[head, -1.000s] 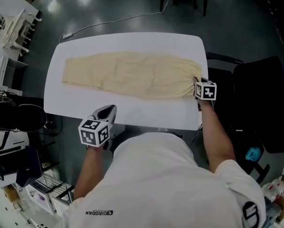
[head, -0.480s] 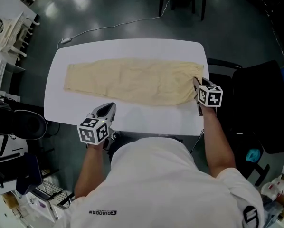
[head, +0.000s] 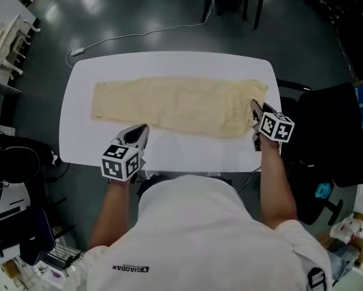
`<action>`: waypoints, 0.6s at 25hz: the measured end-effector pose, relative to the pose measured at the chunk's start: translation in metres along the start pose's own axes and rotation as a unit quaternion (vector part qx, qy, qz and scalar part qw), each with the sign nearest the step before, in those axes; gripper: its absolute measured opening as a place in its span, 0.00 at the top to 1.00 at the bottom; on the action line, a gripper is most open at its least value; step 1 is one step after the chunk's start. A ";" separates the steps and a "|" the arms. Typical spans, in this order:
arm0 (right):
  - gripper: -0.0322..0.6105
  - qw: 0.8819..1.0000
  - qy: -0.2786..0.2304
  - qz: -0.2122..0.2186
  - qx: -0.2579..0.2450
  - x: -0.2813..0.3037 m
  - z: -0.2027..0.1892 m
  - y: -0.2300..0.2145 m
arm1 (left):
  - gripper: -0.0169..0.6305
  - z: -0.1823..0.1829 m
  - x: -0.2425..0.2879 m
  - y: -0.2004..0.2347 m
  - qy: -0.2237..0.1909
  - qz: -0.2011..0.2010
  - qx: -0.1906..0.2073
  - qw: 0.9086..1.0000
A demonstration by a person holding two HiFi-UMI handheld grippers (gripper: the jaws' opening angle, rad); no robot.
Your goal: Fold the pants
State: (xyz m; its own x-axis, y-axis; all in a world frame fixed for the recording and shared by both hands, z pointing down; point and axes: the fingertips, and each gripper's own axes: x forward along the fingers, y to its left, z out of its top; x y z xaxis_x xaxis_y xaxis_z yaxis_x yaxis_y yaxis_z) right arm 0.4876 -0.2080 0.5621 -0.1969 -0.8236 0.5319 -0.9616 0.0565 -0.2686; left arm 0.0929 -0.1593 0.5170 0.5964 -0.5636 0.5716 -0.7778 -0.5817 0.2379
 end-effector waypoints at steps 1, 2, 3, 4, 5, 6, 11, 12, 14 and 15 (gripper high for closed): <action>0.81 1.000 -0.005 0.002 0.010 0.002 0.003 0.011 | 0.93 0.001 -0.004 0.011 -0.004 -0.001 -0.001 1.000; 0.81 1.000 -0.007 0.004 0.020 0.003 0.005 0.021 | 0.93 0.002 -0.007 0.020 -0.007 -0.003 -0.002 1.000; 0.81 1.000 -0.008 0.005 0.029 0.004 0.006 0.030 | 0.93 0.003 -0.011 0.028 -0.009 -0.005 -0.001 1.000; 0.81 0.999 -0.009 0.003 0.035 0.004 0.007 0.038 | 0.93 0.003 -0.015 0.034 -0.010 -0.010 0.001 1.000; 0.81 0.999 -0.010 -0.001 0.038 0.004 0.010 0.046 | 0.93 0.004 -0.020 0.040 -0.012 -0.015 0.004 1.000; 0.81 0.999 -0.013 -0.007 0.038 0.003 0.014 0.055 | 0.93 0.005 -0.025 0.046 -0.016 -0.020 0.008 1.000; 0.81 0.999 -0.020 -0.030 0.041 0.009 0.024 0.092 | 0.93 0.008 -0.050 0.086 -0.031 -0.028 0.009 0.999; 0.81 0.998 -0.021 -0.033 0.042 0.009 0.024 0.098 | 0.93 0.006 -0.056 0.094 -0.033 -0.030 0.007 0.999; 0.81 0.998 -0.028 -0.039 0.045 0.008 0.028 0.111 | 0.93 0.004 -0.066 0.108 -0.034 -0.032 0.005 0.999; 0.81 0.997 -0.032 -0.042 0.047 0.008 0.030 0.117 | 0.93 0.002 -0.071 0.114 -0.033 -0.032 0.006 0.999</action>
State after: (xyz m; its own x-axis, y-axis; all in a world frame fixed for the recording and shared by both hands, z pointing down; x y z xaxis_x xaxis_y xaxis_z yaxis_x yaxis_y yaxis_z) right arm 0.3797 -0.2243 0.5109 -0.1004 -0.8578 0.5041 -0.9513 -0.0657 -0.3013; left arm -0.0378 -0.1869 0.5022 0.6572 -0.5618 0.5024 -0.7350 -0.6254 0.2621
